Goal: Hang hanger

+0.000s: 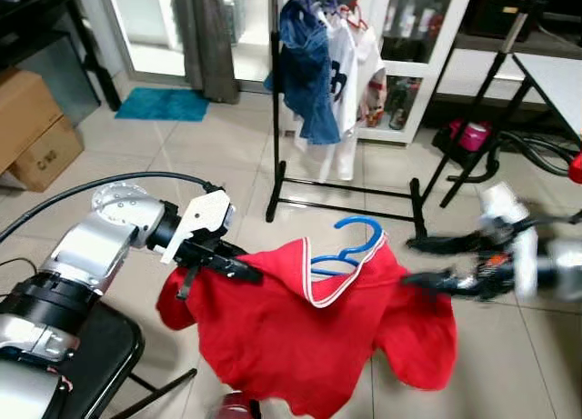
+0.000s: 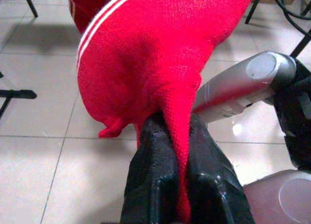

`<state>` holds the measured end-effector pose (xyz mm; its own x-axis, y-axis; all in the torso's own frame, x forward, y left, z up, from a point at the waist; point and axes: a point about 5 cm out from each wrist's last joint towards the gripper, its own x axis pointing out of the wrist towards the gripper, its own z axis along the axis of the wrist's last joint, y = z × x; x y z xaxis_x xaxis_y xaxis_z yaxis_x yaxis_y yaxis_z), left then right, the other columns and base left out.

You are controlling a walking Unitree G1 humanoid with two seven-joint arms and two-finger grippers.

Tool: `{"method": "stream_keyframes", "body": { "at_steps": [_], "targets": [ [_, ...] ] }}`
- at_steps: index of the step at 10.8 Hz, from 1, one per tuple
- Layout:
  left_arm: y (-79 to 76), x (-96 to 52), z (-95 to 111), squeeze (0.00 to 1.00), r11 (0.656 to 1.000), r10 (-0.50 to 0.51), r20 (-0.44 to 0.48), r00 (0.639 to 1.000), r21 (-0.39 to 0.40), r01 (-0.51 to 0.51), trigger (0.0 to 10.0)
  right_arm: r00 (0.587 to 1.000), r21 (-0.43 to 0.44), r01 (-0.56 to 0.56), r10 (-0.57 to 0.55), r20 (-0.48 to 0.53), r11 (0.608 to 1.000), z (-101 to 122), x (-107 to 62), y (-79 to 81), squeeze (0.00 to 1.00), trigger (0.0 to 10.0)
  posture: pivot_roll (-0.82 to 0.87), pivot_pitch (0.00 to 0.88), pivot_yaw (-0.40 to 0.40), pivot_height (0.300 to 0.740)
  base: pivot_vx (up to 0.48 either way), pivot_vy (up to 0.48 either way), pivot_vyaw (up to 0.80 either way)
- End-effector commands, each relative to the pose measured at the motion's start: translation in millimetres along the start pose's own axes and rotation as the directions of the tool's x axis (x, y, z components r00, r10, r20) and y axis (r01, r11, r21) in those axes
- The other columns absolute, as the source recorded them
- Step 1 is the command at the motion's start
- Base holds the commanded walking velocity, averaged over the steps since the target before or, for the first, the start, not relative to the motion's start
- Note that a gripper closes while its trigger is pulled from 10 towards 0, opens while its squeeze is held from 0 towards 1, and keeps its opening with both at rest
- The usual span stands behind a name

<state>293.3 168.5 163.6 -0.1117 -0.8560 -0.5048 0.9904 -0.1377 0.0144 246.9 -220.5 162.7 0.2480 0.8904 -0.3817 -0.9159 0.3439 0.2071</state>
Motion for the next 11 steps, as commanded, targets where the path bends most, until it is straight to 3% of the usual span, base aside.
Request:
{"method": "stream_keyframes", "body": {
  "at_steps": [1, 3, 4, 5, 6, 11],
  "targets": [
    [5.5, -5.7, 12, 0.00, 0.998, 0.026, 0.011, 1.000, 0.049, -0.027, 0.0, 1.000, -0.018, -0.015, 0.015, -0.002, 1.000, 4, 3.7, 3.4, 0.00, 10.0, 0.02, 0.000, 0.007, 0.740, 0.000, 0.000, 0.00],
    [10.1, 1.4, 17, 0.00, 0.997, 0.025, 0.026, 0.999, 0.072, -0.027, 0.0, 0.999, -0.007, -0.029, 0.028, -0.043, 1.000, -2, 25.5, 5.7, 0.00, 10.0, 0.02, 0.000, 0.002, 0.740, 0.000, 0.000, 0.00],
    [11.1, 3.3, 19, 0.00, 0.996, 0.022, 0.030, 0.999, 0.081, -0.024, 0.0, 0.999, -0.005, -0.017, 0.017, -0.046, 1.000, -3, 30.9, 4.4, 0.00, 5.0, 0.02, 0.000, 0.002, 0.740, 0.000, 0.000, 0.00],
    [11.8, 4.2, 20, 0.00, 0.996, 0.020, 0.030, 0.999, 0.090, -0.023, 0.0, 0.999, -0.001, -0.013, 0.013, -0.039, 1.000, -2, 32.9, 3.8, 0.00, 2.8, 0.02, 0.000, -0.001, 0.740, 0.000, 0.000, 0.00],
    [12.9, 4.2, 21, 0.00, 0.995, 0.023, 0.032, 0.999, 0.096, -0.026, 0.0, 0.999, 0.003, -0.012, 0.012, -0.033, 1.000, -2, 33.7, 3.4, 0.00, 0.0, 0.02, 0.000, -0.001, 0.740, 0.000, 0.000, 0.00],
    [19.9, 3.4, 26, 0.00, 0.991, 0.052, 0.035, 0.998, 0.120, -0.056, 0.0, 0.999, 0.005, -0.034, 0.034, -0.014, 0.999, 2, 36.6, 4.1, 0.00, 0.0, 0.03, 0.000, 0.000, 0.740, 0.000, 0.000, 0.00]
  ]
}}
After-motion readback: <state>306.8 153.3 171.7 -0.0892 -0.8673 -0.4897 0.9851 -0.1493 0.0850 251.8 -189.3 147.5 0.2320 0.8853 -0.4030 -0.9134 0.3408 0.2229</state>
